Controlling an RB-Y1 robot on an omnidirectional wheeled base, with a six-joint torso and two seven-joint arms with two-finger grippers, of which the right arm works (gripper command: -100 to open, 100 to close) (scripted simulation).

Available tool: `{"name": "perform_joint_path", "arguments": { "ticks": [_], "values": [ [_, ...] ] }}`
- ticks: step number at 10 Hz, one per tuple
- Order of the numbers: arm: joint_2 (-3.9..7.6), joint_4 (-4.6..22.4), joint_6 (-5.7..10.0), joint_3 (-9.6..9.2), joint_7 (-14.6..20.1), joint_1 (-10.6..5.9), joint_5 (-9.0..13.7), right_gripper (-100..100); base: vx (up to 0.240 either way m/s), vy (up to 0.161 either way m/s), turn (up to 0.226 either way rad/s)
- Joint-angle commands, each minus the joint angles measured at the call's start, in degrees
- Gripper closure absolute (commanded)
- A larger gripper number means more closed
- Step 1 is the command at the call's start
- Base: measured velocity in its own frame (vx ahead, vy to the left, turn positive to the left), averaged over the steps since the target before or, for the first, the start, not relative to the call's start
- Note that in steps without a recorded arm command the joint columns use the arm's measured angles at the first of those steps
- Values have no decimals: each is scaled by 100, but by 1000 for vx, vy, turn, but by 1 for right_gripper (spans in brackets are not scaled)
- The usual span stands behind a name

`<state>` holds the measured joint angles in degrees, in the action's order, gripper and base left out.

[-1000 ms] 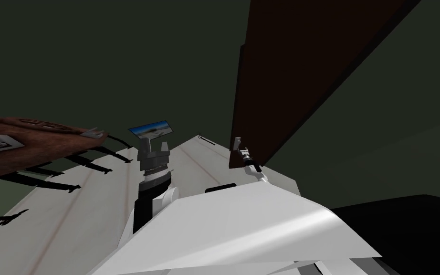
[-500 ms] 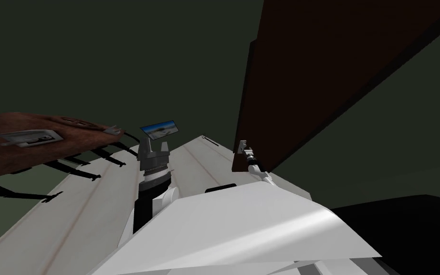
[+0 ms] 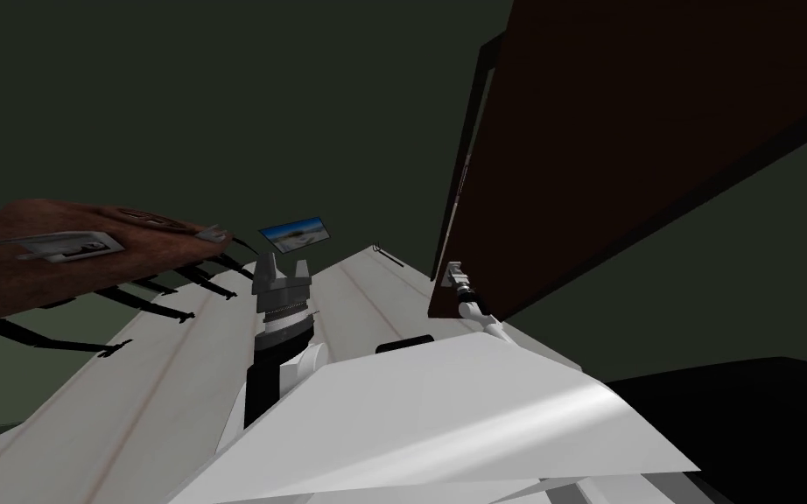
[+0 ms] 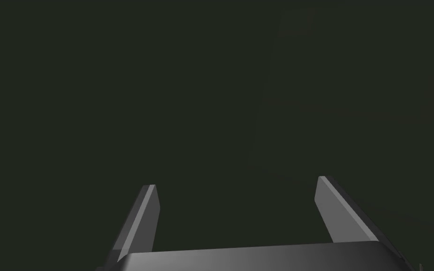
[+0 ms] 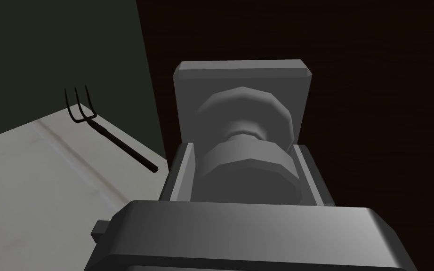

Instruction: Pull the door open

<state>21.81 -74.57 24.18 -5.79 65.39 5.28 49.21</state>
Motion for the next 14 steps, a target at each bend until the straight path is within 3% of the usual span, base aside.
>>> {"name": "perform_joint_path", "arguments": {
  "ticks": [1, 4, 5, 7, 14],
  "values": [
    [-17, -3, -5, -19, -2, 5, -2, 100, -27, -7, 26],
    [-17, -3, -5, -19, -2, 5, -2, 100, -8, 1, -1],
    [112, -33, 21, -103, 79, 67, 29, 100, -111, -53, 173],
    [207, -70, 53, -171, 143, 109, 53, 100, -157, -77, 135],
    [734, -276, 230, -555, 504, 341, 186, 100, -213, -62, 167]
  ]
}}
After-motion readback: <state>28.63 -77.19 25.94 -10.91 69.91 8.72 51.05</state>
